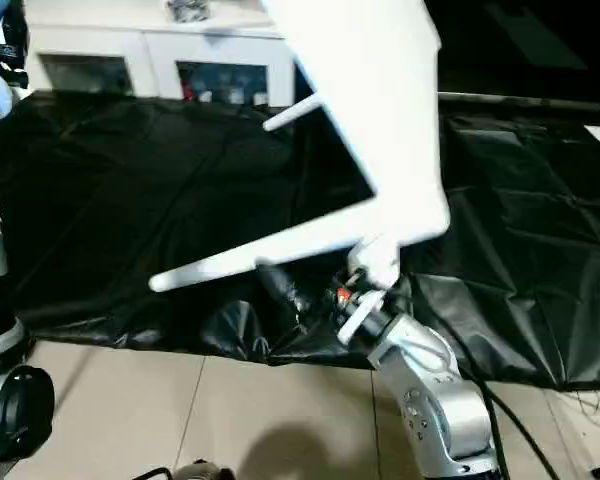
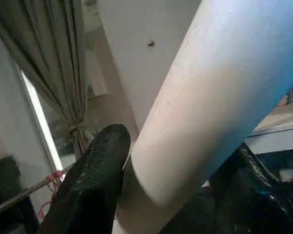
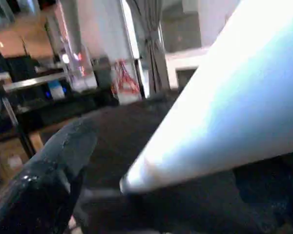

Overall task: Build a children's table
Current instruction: Flip table

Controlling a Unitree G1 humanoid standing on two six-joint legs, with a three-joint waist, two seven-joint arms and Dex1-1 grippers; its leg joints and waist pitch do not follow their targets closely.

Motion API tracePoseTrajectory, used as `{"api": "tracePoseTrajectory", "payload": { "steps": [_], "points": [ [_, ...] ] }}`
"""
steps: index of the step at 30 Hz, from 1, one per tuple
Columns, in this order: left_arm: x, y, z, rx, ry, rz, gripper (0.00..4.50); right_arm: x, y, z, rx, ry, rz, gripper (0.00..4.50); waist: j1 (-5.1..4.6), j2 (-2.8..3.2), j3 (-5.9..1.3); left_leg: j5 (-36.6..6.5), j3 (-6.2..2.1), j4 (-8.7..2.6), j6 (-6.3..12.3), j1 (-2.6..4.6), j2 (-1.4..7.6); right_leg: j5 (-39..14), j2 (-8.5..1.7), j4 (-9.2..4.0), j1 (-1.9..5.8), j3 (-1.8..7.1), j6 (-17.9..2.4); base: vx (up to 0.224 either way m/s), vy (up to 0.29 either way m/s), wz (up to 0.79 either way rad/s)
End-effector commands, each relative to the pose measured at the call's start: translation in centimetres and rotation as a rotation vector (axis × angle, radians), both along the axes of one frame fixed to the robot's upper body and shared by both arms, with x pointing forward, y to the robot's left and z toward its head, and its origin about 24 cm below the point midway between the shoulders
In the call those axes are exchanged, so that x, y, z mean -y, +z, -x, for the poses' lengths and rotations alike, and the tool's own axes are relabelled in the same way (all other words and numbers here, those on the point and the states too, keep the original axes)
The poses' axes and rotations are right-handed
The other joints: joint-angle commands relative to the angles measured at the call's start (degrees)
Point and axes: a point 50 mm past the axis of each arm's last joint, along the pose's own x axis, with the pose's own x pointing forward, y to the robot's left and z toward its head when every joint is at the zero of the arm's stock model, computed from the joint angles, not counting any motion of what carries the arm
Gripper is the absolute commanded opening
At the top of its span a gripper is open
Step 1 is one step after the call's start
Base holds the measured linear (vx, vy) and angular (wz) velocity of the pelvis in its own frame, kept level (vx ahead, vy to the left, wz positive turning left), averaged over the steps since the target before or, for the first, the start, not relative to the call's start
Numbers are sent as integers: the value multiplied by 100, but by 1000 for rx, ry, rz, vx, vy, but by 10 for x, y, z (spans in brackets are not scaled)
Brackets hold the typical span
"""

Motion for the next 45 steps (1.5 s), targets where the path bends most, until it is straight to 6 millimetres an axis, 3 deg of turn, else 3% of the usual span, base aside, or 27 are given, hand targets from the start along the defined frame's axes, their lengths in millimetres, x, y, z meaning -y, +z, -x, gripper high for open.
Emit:
{"api": "tracePoseTrajectory", "payload": {
  "steps": [1, 2, 6, 14, 20, 22, 28, 29, 31, 36, 40, 43, 45],
  "points": [
    [2, -36, -12, -169, -47, 109, 234, 1, 9, -2, 45, -13, -19, 450, -22, -55, -272, -1831, -194, -483, -55, 213, 316, -1317, -329, -575, 21, 196, -736, 0, 0, 0],
    [2, -36, -12, -169, -47, 109, 231, 1, 9, -2, 45, -13, -19, 422, -27, -66, -273, -1859, -190, -484, -66, 214, 315, -1292, -328, -581, 17, 199, -737, 0, 0, 0],
    [3, -38, -12, -183, -47, 119, 229, 1, 6, -13, 34, -65, 17, 402, -40, -85, -272, -1898, -192, -497, -128, 197, 299, -1262, -344, -582, 41, 196, -740, 0, 0, 0],
    [3, -43, -13, -197, -40, 137, 227, 2, 9, -22, 40, -78, 40, 325, -46, -96, -255, -2049, -190, -502, -162, 220, 304, -1640, -354, -629, 12, 209, -653, 0, 0, 0],
    [1, -48, -12, -206, -28, 150, 225, 5, 19, -35, 61, -87, 96, 280, -66, -129, -254, -2031, -183, -505, -171, 223, 305, -1645, -353, -631, 13, 210, -638, 0, 0, 0],
    [0, -49, -12, -207, -27, 151, 222, 6, 21, -37, 64, -90, 95, 262, -53, -113, -258, -1999, -180, -499, -159, 231, 308, -1617, -352, -630, 2, 213, -644, 0, 0, 0],
    [-1, -58, -10, -216, -26, 158, 212, 15, 35, -51, 106, -128, 102, 222, -45, -145, -274, -1811, -177, -517, -151, 221, 318, -1233, -336, -591, 35, 194, -699, 0, 0, 0],
    [-1, -60, -10, -217, -30, 162, 209, 16, 37, -53, 111, -133, 106, 216, -41, -147, -274, -1889, -169, -512, -169, 247, 323, -1256, -337, -601, 14, 201, -694, 0, 0, 0],
    [2, -66, -10, -224, -60, 170, 204, 21, 41, -57, 127, -151, 120, 211, -36, -176, -274, -1885, -160, -513, -175, 244, 320, -1238, -335, -606, 19, 203, -688, 0, 0, 0],
    [5, -86, -6, -260, -96, 182, 183, 35, 54, -66, 170, -213, 155, 200, -45, -184, -287, -1863, -165, -523, -255, 243, 330, -995, -328, -582, 36, 198, -693, 0, 0, 0],
    [8, -103, -1, -304, -108, 184, 171, 45, 60, -70, 194, -248, 188, 193, -45, -162, -304, -1918, -166, -526, -369, 273, 338, -722, -309, -572, 27, 196, -708, 0, 0, 0],
    [11, -122, 6, -352, -88, 199, 168, 53, 60, -74, 203, -266, 226, 184, -50, -195, -300, -2098, -179, -554, -490, 296, 367, -417, -293, -566, 40, 177, -721, 0, 0, 0],
    [11, -127, 7, -361, -76, 192, 167, 55, 59, -75, 202, -269, 236, 184, -52, -212, -285, -2349, -184, -566, -512, 329, 361, -595, -291, -592, 28, 174, -697, 0, 0, 0]
  ]
}}
